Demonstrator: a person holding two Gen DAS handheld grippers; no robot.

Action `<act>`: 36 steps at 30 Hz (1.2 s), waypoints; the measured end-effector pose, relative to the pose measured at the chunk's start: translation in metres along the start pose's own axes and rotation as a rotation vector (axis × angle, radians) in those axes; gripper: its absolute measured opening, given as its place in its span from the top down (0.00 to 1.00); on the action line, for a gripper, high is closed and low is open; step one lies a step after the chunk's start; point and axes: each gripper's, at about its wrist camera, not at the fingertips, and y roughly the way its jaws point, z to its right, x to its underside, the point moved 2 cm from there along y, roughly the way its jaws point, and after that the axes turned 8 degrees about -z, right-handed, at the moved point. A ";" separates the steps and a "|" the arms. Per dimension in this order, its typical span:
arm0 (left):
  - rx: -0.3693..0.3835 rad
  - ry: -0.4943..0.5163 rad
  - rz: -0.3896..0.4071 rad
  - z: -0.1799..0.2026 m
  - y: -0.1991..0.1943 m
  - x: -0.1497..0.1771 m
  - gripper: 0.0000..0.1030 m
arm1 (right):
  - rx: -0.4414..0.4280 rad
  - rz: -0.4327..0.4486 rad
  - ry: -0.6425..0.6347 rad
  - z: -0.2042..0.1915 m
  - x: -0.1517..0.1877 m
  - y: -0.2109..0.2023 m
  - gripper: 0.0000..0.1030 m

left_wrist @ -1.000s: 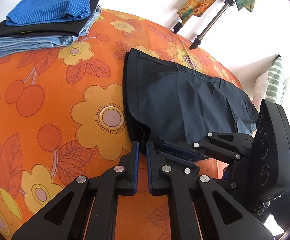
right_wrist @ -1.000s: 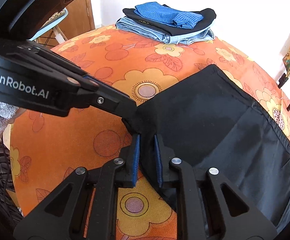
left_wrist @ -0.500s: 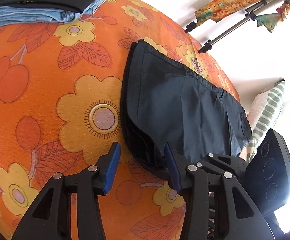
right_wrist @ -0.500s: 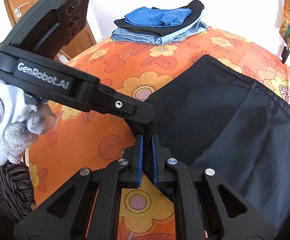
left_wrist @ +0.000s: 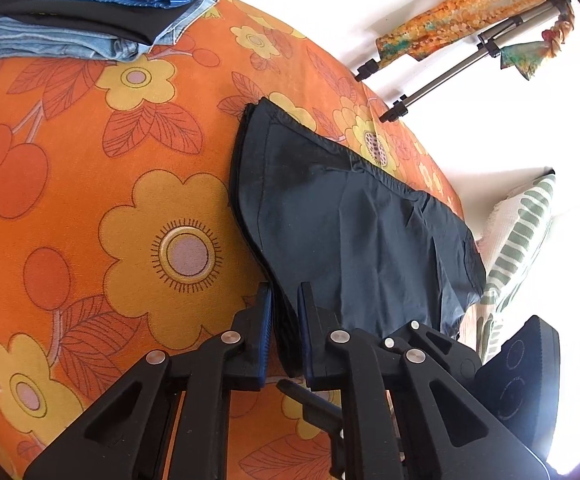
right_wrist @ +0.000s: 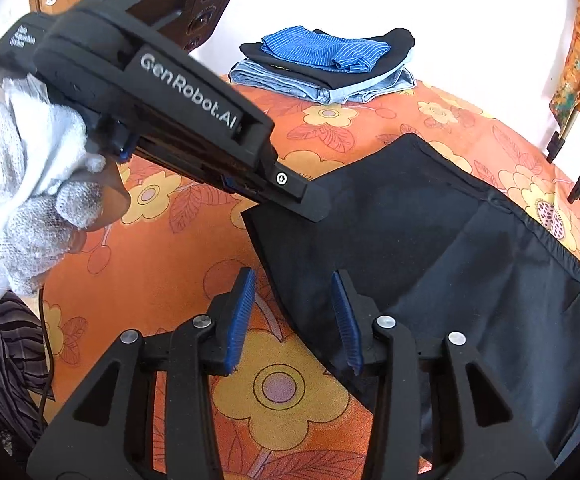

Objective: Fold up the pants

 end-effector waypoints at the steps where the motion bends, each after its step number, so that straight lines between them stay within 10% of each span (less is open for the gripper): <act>1: 0.006 0.001 0.001 0.001 -0.001 -0.001 0.90 | 0.021 -0.001 -0.004 -0.001 0.000 0.002 0.60; 10: -0.001 0.011 0.003 0.008 0.001 -0.008 0.89 | 0.054 -0.019 0.051 0.007 0.000 0.008 0.94; 14: -0.020 -0.012 0.003 0.004 0.003 -0.022 0.48 | 0.031 -0.002 0.078 0.010 0.001 -0.001 0.96; 36: 0.018 -0.152 -0.005 -0.017 0.022 -0.082 0.48 | 0.038 0.130 0.130 0.022 0.004 -0.062 0.97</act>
